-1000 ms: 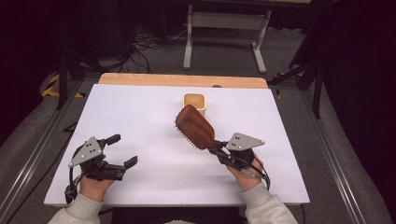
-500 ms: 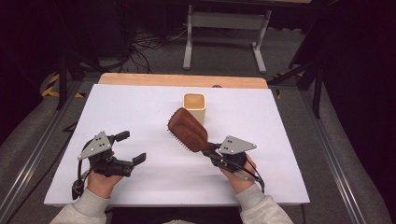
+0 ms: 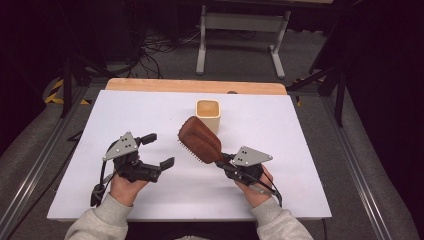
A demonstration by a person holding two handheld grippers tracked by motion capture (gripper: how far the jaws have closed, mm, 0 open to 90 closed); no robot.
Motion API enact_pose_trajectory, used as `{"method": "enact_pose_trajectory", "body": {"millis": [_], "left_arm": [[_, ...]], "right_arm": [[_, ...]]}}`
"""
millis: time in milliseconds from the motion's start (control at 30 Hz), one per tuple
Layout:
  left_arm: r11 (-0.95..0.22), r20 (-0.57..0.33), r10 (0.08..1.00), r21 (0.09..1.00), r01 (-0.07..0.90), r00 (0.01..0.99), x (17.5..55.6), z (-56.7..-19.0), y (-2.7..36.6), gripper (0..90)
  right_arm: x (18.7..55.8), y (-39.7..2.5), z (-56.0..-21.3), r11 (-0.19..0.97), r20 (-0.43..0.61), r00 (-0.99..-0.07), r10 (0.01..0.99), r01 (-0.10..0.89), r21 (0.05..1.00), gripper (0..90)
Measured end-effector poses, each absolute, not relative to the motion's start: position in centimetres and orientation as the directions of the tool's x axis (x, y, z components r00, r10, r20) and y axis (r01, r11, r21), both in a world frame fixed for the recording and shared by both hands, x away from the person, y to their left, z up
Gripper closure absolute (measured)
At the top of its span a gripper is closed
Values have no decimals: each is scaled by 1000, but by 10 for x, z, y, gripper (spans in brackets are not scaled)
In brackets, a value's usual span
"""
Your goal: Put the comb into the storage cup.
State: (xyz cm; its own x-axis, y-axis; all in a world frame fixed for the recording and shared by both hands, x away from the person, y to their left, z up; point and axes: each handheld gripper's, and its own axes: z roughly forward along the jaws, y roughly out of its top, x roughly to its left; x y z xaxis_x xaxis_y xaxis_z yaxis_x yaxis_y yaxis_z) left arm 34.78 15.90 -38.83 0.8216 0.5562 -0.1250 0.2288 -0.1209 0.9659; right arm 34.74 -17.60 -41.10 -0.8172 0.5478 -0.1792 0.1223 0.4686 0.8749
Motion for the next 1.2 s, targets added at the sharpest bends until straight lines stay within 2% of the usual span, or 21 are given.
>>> {"method": "enact_pose_trajectory", "body": {"millis": [367, 700, 1200], "left_arm": [[-143, -115, 534, 964, 224, 838, 355, -380, 137, 2], [-146, -142, 511, 958, 248, 848, 365, -378, 118, 7], [-185, -155, 537, 937, 295, 829, 377, -383, 93, 15]], "right_arm": [[346, -176, -411, 469, -183, -815, 549, 119, 875, 728], [346, -175, -412, 473, -187, -817, 545, 116, 873, 728], [345, -174, -413, 481, -197, -821, 536, 105, 870, 728]]}}
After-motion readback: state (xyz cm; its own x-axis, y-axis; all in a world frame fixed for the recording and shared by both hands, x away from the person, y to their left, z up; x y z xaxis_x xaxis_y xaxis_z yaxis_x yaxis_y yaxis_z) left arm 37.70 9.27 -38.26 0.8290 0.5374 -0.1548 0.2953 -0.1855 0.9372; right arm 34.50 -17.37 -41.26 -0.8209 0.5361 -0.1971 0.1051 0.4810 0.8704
